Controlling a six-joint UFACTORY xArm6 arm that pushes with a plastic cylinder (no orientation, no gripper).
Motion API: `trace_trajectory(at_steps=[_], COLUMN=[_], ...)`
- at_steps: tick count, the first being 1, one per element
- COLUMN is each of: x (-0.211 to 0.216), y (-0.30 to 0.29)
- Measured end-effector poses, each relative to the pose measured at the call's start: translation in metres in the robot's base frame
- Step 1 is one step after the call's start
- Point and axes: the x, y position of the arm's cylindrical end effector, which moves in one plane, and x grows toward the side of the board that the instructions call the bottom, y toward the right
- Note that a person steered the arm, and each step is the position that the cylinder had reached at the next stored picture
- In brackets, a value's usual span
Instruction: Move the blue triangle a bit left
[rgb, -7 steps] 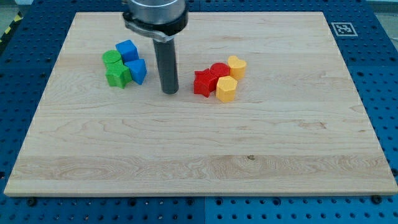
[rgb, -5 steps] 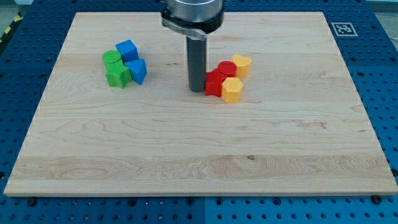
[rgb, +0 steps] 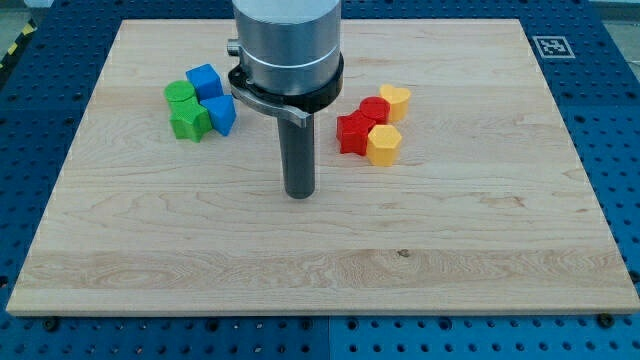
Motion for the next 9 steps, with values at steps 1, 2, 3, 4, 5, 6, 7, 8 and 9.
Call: trace_trajectory(at_steps=[1, 2, 3, 4, 5, 6, 7, 8, 9], x=[0.0, -0.003, -0.046, -0.092, -0.099, -0.112, -0.118, -0.118, -0.118], y=[-0.005, -0.006, -0.023, -0.047, -0.055, -0.063, -0.083, -0.097, -0.109])
